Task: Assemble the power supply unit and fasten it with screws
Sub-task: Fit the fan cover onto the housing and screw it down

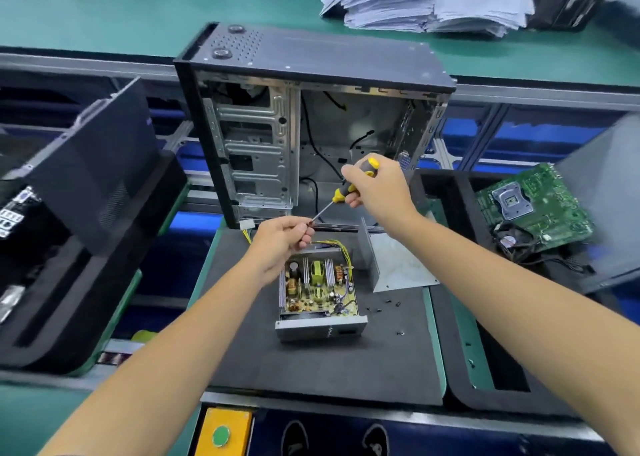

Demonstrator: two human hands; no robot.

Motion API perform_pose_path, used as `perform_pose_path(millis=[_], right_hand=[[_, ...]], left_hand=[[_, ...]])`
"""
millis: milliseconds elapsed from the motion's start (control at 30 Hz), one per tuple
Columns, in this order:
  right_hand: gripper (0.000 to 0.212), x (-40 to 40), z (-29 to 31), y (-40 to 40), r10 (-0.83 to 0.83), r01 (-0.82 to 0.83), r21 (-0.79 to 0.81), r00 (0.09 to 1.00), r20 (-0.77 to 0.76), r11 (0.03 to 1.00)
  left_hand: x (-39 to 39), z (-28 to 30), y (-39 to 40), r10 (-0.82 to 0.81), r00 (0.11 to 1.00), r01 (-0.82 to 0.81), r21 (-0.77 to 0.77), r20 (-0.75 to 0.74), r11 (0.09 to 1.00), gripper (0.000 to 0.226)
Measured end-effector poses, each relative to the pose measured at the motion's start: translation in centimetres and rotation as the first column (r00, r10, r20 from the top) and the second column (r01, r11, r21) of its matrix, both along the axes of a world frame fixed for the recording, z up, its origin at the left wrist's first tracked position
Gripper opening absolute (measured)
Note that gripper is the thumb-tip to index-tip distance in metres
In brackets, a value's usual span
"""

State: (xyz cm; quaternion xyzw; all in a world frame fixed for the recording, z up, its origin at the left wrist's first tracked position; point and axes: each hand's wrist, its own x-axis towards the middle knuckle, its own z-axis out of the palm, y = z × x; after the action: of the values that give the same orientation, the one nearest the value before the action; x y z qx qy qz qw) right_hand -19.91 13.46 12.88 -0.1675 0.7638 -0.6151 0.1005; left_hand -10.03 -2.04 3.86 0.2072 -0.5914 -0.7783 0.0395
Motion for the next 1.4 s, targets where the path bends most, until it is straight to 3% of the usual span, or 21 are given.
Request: perform_pose_path(millis=[367, 467, 567, 767, 1067, 1200, 1267, 1300, 1400], right_hand=[[0.019, 1.3, -0.3, -0.5, -0.047, 0.047, -0.028, 0.999, 0.001, 0.999], [0.019, 1.7, -0.3, -0.6, -0.042, 0.042, -0.011, 0.999, 0.018, 0.999], [0.017, 2.1, -0.3, -0.6, -0.045, 0.044, 0.014, 0.997, 0.056, 0.999], [0.018, 2.5, -0.9, 0.2, -0.072, 0.069, 0.050, 0.995, 0.064, 0.996], [0.019, 2.4, -1.4, 1.4, -0.016, 0.011, 0.060, 0.996, 0.085, 0.998], [0.017, 2.3, -1.6, 2.0, 0.000, -0.007, 0.073, 0.996, 0.093, 0.997], [0.016, 2.1, -1.5, 2.2, 0.011, -0.018, 0.081, 0.996, 0.083, 0.997], [0.016, 1.9, -1.4, 2.2, 0.014, -0.020, 0.080, 0.997, 0.080, 0.997], [0.016, 1.5, -1.2, 2.4, 0.010, -0.015, 0.082, 0.998, 0.064, 0.997]], left_hand=[[1.2, -0.5, -1.0, -0.073, 0.996, 0.077, 0.094, -0.045, 0.993, 0.019], [1.5, -0.5, -1.2, -0.100, 0.994, 0.101, 0.018, -0.048, 0.995, 0.018], [1.8, -0.4, -1.2, -0.158, 0.986, 0.149, -0.156, -0.044, 0.976, 0.017], [2.5, 0.5, -0.5, -0.341, 0.939, 0.317, -0.485, 0.042, 0.815, 0.016], [2.6, 1.4, 0.8, -0.393, 0.911, 0.387, -0.590, 0.125, 0.709, 0.016], [2.4, 1.1, 1.2, -0.441, 0.888, 0.421, -0.617, 0.130, 0.665, 0.027], [2.6, 1.0, 1.2, -0.379, 0.916, 0.358, -0.697, 0.133, 0.621, 0.017], [2.8, 0.9, 1.1, -0.329, 0.935, 0.312, -0.744, 0.131, 0.591, 0.009], [3.6, 0.2, 0.6, -0.321, 0.929, 0.312, -0.860, 0.186, 0.403, 0.027]])
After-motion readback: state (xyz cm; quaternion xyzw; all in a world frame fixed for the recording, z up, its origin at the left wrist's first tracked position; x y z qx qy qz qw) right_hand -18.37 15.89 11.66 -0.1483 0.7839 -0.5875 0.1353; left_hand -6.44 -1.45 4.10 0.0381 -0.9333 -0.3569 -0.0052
